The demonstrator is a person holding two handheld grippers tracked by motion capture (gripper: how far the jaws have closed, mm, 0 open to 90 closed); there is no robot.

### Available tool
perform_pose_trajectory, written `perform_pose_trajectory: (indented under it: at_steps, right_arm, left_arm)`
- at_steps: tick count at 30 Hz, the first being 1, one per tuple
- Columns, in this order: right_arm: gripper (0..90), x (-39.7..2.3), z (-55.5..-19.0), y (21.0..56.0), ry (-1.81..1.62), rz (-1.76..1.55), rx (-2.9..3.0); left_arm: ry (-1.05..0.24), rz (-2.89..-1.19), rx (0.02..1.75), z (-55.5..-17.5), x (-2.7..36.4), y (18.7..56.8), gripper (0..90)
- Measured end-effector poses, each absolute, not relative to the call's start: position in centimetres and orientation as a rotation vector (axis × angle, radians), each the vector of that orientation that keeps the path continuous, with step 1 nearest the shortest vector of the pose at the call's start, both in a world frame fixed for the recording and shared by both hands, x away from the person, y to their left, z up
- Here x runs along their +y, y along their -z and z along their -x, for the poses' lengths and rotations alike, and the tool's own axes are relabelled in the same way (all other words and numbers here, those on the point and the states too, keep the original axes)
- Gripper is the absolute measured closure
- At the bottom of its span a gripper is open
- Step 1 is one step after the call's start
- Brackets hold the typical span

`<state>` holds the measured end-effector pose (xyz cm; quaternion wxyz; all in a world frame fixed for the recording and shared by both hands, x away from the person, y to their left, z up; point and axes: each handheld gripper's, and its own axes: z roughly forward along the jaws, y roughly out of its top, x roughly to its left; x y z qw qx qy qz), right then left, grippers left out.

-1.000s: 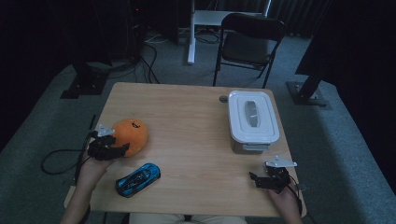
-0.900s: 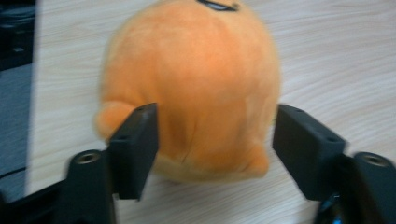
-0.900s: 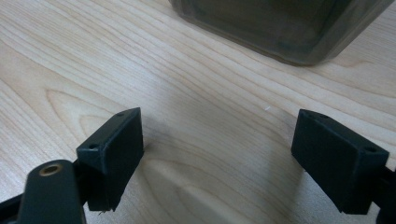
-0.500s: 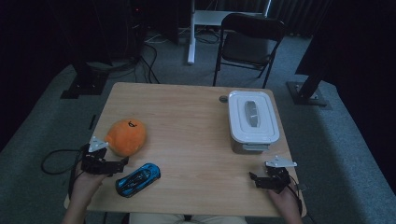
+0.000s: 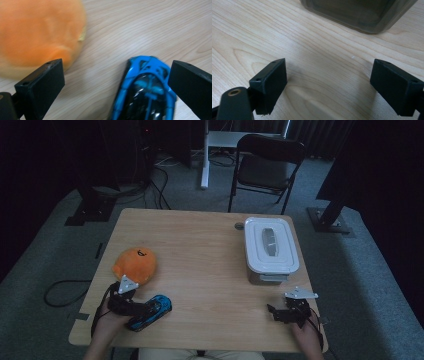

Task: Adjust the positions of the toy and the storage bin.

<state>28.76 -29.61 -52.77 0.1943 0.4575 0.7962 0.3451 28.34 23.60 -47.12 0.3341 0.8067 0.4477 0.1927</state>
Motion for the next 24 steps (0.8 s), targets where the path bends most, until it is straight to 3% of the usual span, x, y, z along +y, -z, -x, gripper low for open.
perform_pose_trajectory:
  at_steps: [24]
  right_arm:
    - [14.1,-29.7,-28.5,52.8,-0.986,-1.270,2.245]
  left_arm:
    - [-0.399,-2.135,1.039,-30.4,18.3,47.9,1.6]
